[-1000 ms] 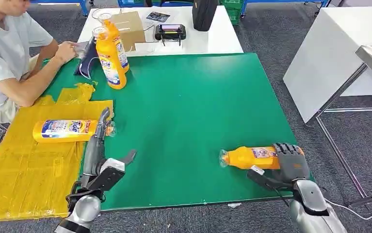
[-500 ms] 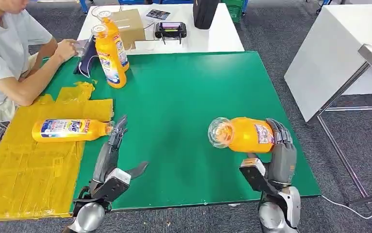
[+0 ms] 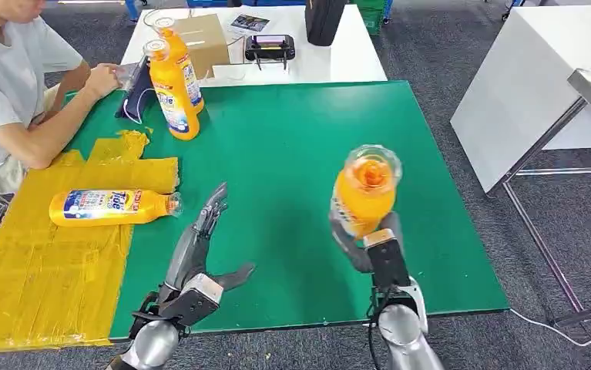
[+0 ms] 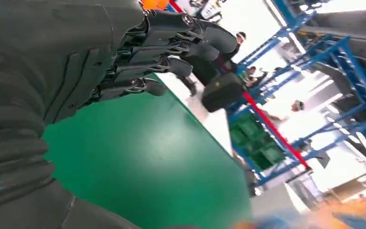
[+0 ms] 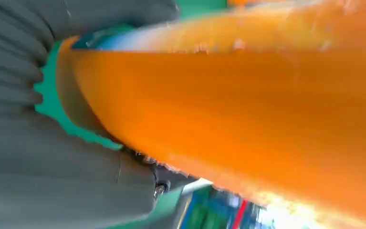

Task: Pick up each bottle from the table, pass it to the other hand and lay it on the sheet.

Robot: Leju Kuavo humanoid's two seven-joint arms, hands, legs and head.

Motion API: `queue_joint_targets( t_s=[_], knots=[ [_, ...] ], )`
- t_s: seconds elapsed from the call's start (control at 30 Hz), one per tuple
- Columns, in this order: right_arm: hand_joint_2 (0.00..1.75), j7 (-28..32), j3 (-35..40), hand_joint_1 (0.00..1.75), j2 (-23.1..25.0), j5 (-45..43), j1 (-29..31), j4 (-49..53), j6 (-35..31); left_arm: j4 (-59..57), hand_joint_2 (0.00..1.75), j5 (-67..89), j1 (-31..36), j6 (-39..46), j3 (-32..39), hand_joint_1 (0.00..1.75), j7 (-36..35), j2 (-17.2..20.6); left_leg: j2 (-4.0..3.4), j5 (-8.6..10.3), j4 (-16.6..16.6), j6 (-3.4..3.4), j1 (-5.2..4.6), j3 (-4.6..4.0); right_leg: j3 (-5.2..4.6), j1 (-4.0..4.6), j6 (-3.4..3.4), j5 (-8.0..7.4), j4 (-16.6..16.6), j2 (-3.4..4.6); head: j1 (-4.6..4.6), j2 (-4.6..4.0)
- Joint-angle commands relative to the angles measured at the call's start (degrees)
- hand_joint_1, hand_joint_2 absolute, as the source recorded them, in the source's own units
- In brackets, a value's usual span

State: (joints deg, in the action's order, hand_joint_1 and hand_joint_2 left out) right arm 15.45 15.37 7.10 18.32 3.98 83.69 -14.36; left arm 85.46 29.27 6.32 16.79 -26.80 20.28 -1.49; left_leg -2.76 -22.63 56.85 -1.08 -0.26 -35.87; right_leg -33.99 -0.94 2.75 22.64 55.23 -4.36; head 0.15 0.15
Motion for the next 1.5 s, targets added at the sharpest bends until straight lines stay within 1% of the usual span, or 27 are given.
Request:
queue_joint_targets(
  t_s=[0.03,0.13,0.17,0.2,0.23,0.27,0.37,0.4,0.47,0.5,0.53,0.57,0.63,0.7,0.77,0.93,0.97,1.03,1.13,1.17,1.2,1.23,1.33,1.37,1.43,1.47,1.5],
  knots=[
    [1.75,-2.07,13.89,1.75,-0.77,11.16,7.47,-14.29,-0.26,-1.42,1.75,-1.55,3.38,-1.17,-3.55,0.0,-0.04,1.35,0.06,-0.14,0.0,0.09,0.12,0.29,0.3,0.04,-0.13,0.09,-0.06,0.45,-0.04,0.0],
    [1.75,-2.63,17.3,1.75,-0.1,14.64,8.57,-17.38,0.11,-1.63,1.75,-1.88,4.08,-1.93,-3.6,0.0,-0.14,1.13,-0.02,-0.06,-0.03,0.06,0.06,0.14,0.15,0.01,-0.07,0.02,-0.05,0.34,-0.02,0.0],
    [1.75,-2.8,18.17,1.75,0.21,15.48,8.78,-18.18,0.0,-1.81,1.75,-1.91,4.31,-1.99,-3.57,0.0,-0.14,1.02,0.02,-0.13,-0.02,0.1,0.1,0.26,0.26,0.03,-0.12,0.07,-0.05,0.48,-0.02,0.0],
    [1.75,-2.88,19.1,1.75,0.31,16.28,9.16,-19.05,0.01,-2.05,1.75,-2.03,4.56,-2.17,-3.59,0.0,-0.11,0.93,0.07,-0.08,-0.03,0.09,0.09,0.2,0.22,0.04,-0.11,0.05,-0.06,0.36,0.0,0.0],
    [1.75,-2.92,19.54,1.75,0.3,16.69,9.33,-19.38,0.08,-2.14,1.75,-2.04,4.66,-2.18,-3.58,0.0,-0.11,0.9,0.08,-0.04,-0.02,0.07,0.06,0.1,0.13,0.02,-0.08,0.03,-0.05,0.22,-0.02,0.0],
    [1.75,-3.05,20.13,1.75,0.47,17.22,9.5,-19.97,-0.06,-2.37,1.75,-2.06,4.89,-2.2,-3.55,0.0,-0.1,0.83,0.08,-0.1,-0.01,0.1,0.09,0.22,0.24,0.02,-0.12,0.08,-0.04,0.38,-0.02,0.0],
    [1.75,-3.05,20.13,1.75,0.47,17.22,9.5,-19.97,-0.06,-2.37,1.75,-2.06,4.89,-2.2,-3.55,0.0,-0.1,0.83,0.06,-0.04,-0.03,0.05,0.05,0.08,0.1,0.01,-0.07,0.03,-0.05,0.22,-0.02,0.0],
    [1.75,-3.05,20.13,1.75,0.47,17.22,9.5,-19.97,-0.06,-2.37,1.75,-2.06,4.89,-2.2,-3.55,0.0,-0.1,0.83,0.16,-0.12,-0.01,0.1,0.11,0.24,0.26,0.04,-0.13,0.09,-0.05,0.39,0.0,0.0],
    [1.75,-3.54,21.27,1.75,0.38,19.12,9.87,-20.81,-0.62,-2.7,1.75,-2.4,5.15,-2.39,-3.44,0.0,-0.02,0.7,0.16,-0.1,0.0,0.08,0.09,0.19,0.21,0.02,-0.11,0.09,-0.04,0.34,0.0,0.0],
    [1.75,-3.7,21.47,1.75,0.45,19.33,9.89,-21.1,-0.66,-2.76,1.75,-2.51,5.22,-2.43,-3.41,0.0,0.02,0.64,0.22,-0.15,0.0,0.11,0.13,0.3,0.34,0.03,-0.15,0.14,-0.05,0.43,-0.02,0.0],
    [1.75,-4.04,21.86,1.75,0.52,20.25,10.11,-21.85,-1.18,-2.88,1.75,-2.71,5.37,-2.5,-3.32,0.0,0.09,0.54,0.13,-0.08,-0.01,0.07,0.08,0.15,0.18,0.02,-0.1,0.07,-0.05,0.28,0.0,0.0],
    [1.75,-4.13,22.04,1.75,0.63,20.47,10.25,-22.44,-1.14,-2.99,1.75,-2.95,5.44,-2.55,-3.25,0.0,0.21,0.46,0.16,-0.13,0.0,0.1,0.11,0.23,0.26,0.03,-0.13,0.11,-0.05,0.39,-0.02,0.0],
    [1.75,-4.14,22.07,1.75,0.71,20.41,10.32,-22.78,-1.03,-3.06,1.75,-3.15,5.55,-2.61,-3.21,0.0,0.3,0.39,0.14,-0.05,-0.02,0.06,0.06,0.1,0.14,0.02,-0.08,0.06,-0.05,0.2,-0.02,0.0],
    [1.75,-4.12,21.97,1.75,0.71,20.33,10.37,-23.07,-1.11,-3.19,1.75,-3.15,5.67,-2.62,-3.24,0.0,0.3,0.34,0.2,-0.09,-0.01,0.09,0.09,0.19,0.24,0.02,-0.11,0.11,-0.05,0.26,-0.02,0.0],
    [1.75,-4.12,21.97,1.75,0.71,20.33,10.37,-23.07,-1.11,-3.19,1.75,-3.15,5.67,-2.62,-3.24,0.0,0.3,0.34,0.15,-0.03,-0.02,0.05,0.05,0.05,0.08,0.01,-0.07,0.04,-0.04,0.14,-0.02,0.0],
    [1.75,-4.12,21.95,1.75,0.73,20.13,10.51,-23.38,-0.66,-3.17,1.75,-3.62,5.62,-2.71,-3.24,0.0,0.53,0.34,0.18,-0.05,-0.02,0.06,0.05,0.1,0.12,0.01,-0.08,0.07,-0.04,0.16,-0.02,0.0],
    [1.75,-4.17,21.85,1.75,0.73,19.98,10.52,-23.63,-0.49,-3.11,1.75,-4.06,5.53,-2.89,-3.3,0.0,0.79,0.28,0.26,-0.12,0.01,0.09,0.1,0.22,0.25,0.02,-0.12,0.13,-0.03,0.27,-0.02,0.0],
    [1.75,-4.16,21.63,1.75,0.89,19.68,10.77,-24.65,-0.59,-2.95,1.75,-4.73,5.46,-3.18,-3.51,0.0,1.26,0.23,0.16,-0.02,-0.02,0.05,0.04,0.06,0.07,0.01,-0.07,0.05,-0.05,0.12,-0.02,0.0],
    [1.75,-3.62,21.5,1.75,1.04,19.2,10.96,-25.73,-0.51,-2.35,1.75,-6.29,4.98,-4.08,-3.87,0.0,2.14,0.33,0.29,-0.11,-0.02,0.09,0.11,0.25,0.28,0.03,-0.12,0.13,-0.07,0.26,-0.02,0.0],
    [1.75,-3.48,21.43,1.75,1.13,19.06,10.95,-25.91,-0.55,-2.21,1.75,-7.06,4.77,-4.32,-3.75,1.62,2.36,0.27,0.24,-0.08,-0.02,0.08,0.09,0.18,0.21,0.02,-0.1,0.1,-0.06,0.2,-0.02,0.0],
    [1.75,-3.41,21.43,1.75,1.14,19.0,10.89,-25.97,-0.57,-2.27,1.75,-7.24,4.72,-4.4,-3.78,1.75,2.42,0.29,0.21,-0.05,-0.03,0.07,0.07,0.13,0.15,0.01,-0.09,0.08,-0.06,0.19,-0.02,0.0],
    [1.75,-3.39,21.41,1.75,1.15,18.96,10.86,-25.96,-0.61,-2.35,1.75,-7.25,4.73,-4.41,-3.79,1.75,2.42,0.32,0.28,-0.12,-0.03,0.1,0.12,0.26,0.29,0.04,-0.13,0.14,-0.08,0.29,-0.02,0.0],
    [1.75,-3.24,21.31,1.75,1.05,18.79,10.75,-25.7,-0.71,-2.72,1.75,-7.69,4.8,-4.68,-3.75,1.75,2.52,0.3,0.19,-0.03,-0.03,0.05,0.04,0.06,0.07,0.0,-0.06,0.06,-0.05,0.1,0.0,0.0],
    [1.75,-3.22,21.25,1.75,1.04,18.66,10.7,-25.58,-0.64,-2.71,1.75,-7.81,4.77,-4.76,-3.74,1.75,2.56,0.3,0.28,-0.1,0.0,0.09,0.11,0.2,0.23,0.03,-0.11,0.13,-0.06,0.22,-0.02,0.0],
    [1.75,-3.12,21.14,1.75,1.0,18.29,10.57,-25.22,-0.41,-2.76,1.75,-7.94,4.77,-4.85,-3.71,1.75,2.61,0.34,0.2,-0.04,-0.02,0.06,0.06,0.09,0.1,0.01,-0.07,0.07,-0.06,0.14,-0.02,0.0],
    [1.75,-3.12,21.14,1.75,1.0,18.29,10.57,-25.22,-0.41,-2.76,1.75,-7.94,4.77,-4.85,-3.71,1.75,2.61,0.34,0.29,-0.11,-0.01,0.08,0.1,0.21,0.25,0.03,-0.11,0.13,-0.07,0.21,-0.02,0.0],
    [1.75,-3.12,21.16,1.75,0.99,18.26,10.63,-25.13,-0.3,-2.88,1.75,-8.13,4.79,-5.02,-3.66,1.75,2.63,0.37,0.27,-0.07,-0.03,0.07,0.08,0.16,0.18,0.01,-0.1,0.11,-0.06,0.18,-0.02,0.0]
  ],
)
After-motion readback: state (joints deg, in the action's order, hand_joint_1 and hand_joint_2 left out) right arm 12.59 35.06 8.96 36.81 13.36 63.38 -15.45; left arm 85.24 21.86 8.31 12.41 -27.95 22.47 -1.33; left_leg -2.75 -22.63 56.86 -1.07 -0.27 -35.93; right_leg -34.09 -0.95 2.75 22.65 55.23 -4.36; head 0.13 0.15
